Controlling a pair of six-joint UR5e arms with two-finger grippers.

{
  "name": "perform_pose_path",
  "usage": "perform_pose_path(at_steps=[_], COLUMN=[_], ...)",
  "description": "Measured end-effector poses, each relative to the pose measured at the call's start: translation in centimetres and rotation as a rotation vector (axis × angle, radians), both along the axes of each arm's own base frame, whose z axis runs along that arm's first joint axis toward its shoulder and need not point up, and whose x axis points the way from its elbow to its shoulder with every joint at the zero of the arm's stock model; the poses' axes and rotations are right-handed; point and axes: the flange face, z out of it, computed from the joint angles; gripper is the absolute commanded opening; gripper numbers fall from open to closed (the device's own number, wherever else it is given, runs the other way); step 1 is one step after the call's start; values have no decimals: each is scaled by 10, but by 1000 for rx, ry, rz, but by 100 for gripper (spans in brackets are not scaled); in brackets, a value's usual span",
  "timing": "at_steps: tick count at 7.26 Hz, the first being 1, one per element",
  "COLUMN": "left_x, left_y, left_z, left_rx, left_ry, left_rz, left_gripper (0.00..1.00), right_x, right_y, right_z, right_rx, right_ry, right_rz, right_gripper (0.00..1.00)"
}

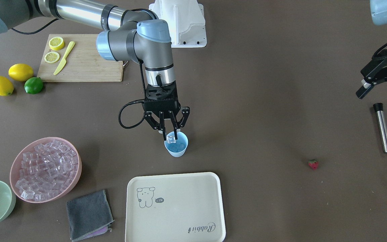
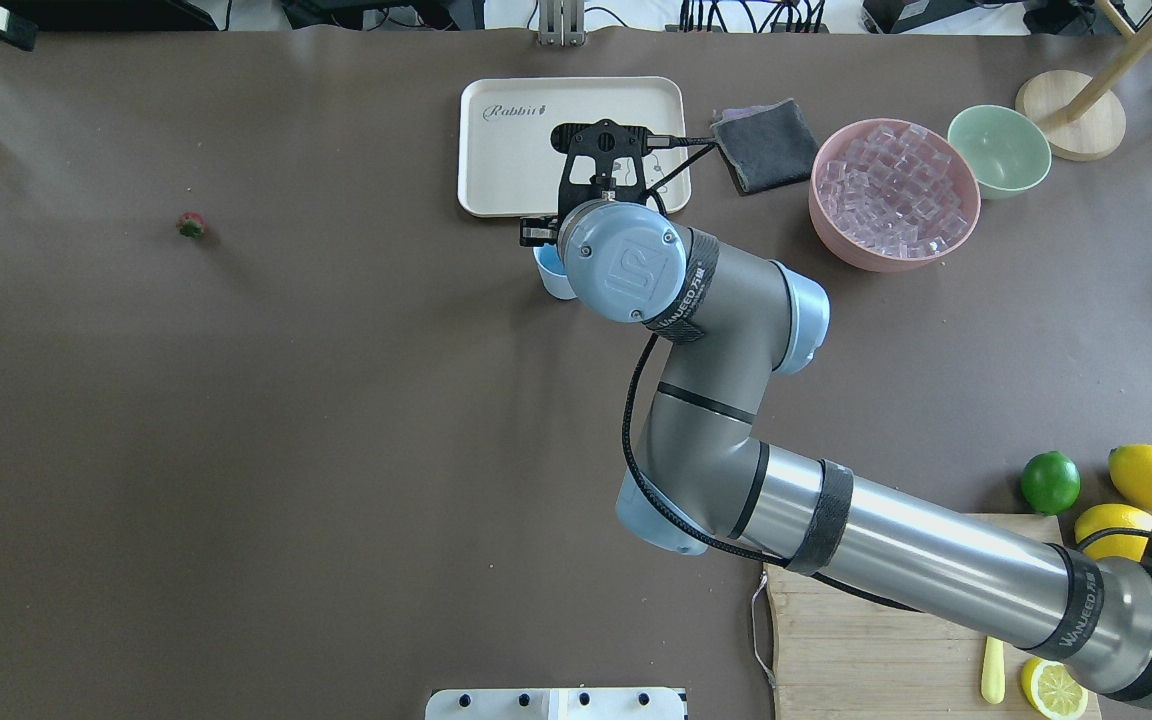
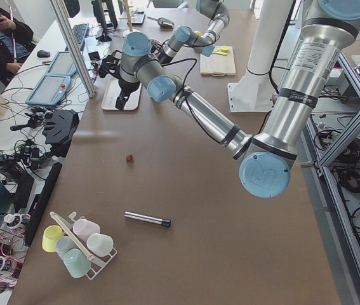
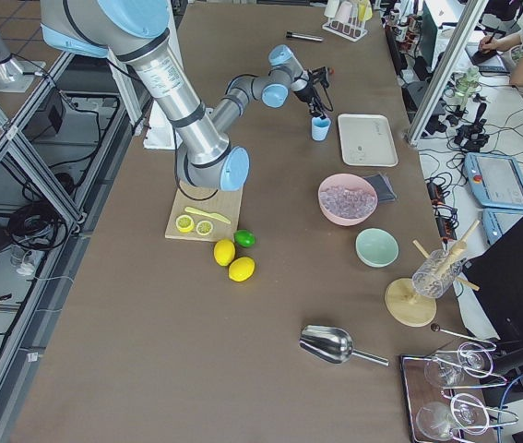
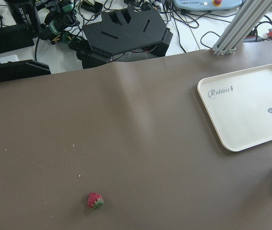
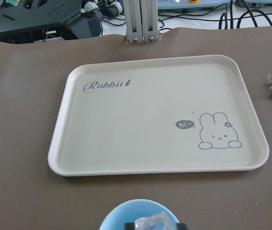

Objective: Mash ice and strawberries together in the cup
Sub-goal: 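Carry the ice cube with the right gripper over the light-blue cup, then open the right gripper to drop the ice cube into the cup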

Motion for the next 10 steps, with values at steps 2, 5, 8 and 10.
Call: perform_pose_path(at_steps=[2,5,8,10], left_x=[-1,-2,-1,2], left_y=[6,13,12,13], left_z=[11,14,16,16], left_rx=[18,40,37,37], left_ry=[4,11,10,11], left_rz=[2,2,4,8], left_gripper=[98,98,98,98], right_x=[-10,-13,-10,-9], right_y=[11,14,11,8], right_z=[1,7,7,8], right_rx=[7,13,23,30], right_ry=[7,21,33,43], right_rz=[-7,-12,-15,-17], right_gripper=[0,6,11,98])
